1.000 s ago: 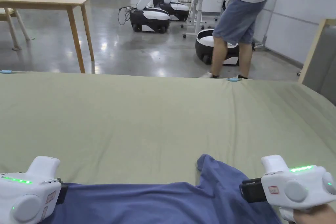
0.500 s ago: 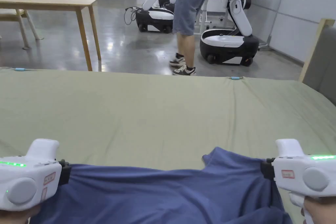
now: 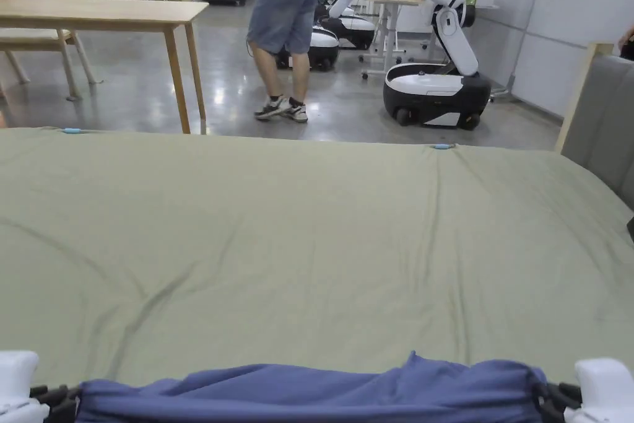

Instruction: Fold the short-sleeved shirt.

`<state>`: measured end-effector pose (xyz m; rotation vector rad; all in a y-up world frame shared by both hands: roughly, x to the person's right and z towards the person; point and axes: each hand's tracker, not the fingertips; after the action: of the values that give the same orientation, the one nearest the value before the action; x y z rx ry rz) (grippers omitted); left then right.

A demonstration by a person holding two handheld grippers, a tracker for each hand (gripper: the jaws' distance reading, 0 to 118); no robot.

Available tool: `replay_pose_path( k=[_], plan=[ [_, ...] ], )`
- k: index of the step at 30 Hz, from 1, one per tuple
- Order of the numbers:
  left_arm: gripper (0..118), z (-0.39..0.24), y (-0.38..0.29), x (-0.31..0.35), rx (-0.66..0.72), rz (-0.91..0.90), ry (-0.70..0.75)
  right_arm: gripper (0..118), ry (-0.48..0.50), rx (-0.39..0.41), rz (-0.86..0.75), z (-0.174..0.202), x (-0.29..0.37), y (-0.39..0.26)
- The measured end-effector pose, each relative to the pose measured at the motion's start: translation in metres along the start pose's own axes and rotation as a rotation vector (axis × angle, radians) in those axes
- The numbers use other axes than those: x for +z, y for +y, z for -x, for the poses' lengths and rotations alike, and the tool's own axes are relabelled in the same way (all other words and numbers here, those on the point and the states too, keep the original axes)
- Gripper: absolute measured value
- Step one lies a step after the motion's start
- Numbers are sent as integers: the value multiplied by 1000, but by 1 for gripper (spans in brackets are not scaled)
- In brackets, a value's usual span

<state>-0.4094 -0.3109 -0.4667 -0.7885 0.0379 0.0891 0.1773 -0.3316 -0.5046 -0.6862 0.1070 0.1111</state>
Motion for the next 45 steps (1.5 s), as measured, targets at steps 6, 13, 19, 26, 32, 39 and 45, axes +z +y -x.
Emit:
replay_pose_path(
  k=[6, 13, 19, 26, 32, 39, 45],
  plan=[
    [36, -25, 3, -4, -80, -39, 80, 8, -4, -37, -2, 4, -4, -4],
    [109, -82, 41, 50, -98, -358, 42, 112, 83, -42, -267, 38, 53, 59],
    [107, -136, 68, 54, -157, -475, 19, 107, 91, -3, -432, 99, 64, 104],
    [0, -123, 62, 31, -105, -418, 4, 0, 78, -18, -392, 119, 51, 100],
    [0, -75, 53, 31, -15, -391, 10, 0, 67, -2, -397, 124, 51, 100],
    [117, 36, 6, 19, 317, -193, -124, 0, 87, -2, -366, 142, 43, 95],
    [118, 100, -51, -32, 776, -20, -517, 0, 113, 6, -329, 162, 35, 93]
  ],
)
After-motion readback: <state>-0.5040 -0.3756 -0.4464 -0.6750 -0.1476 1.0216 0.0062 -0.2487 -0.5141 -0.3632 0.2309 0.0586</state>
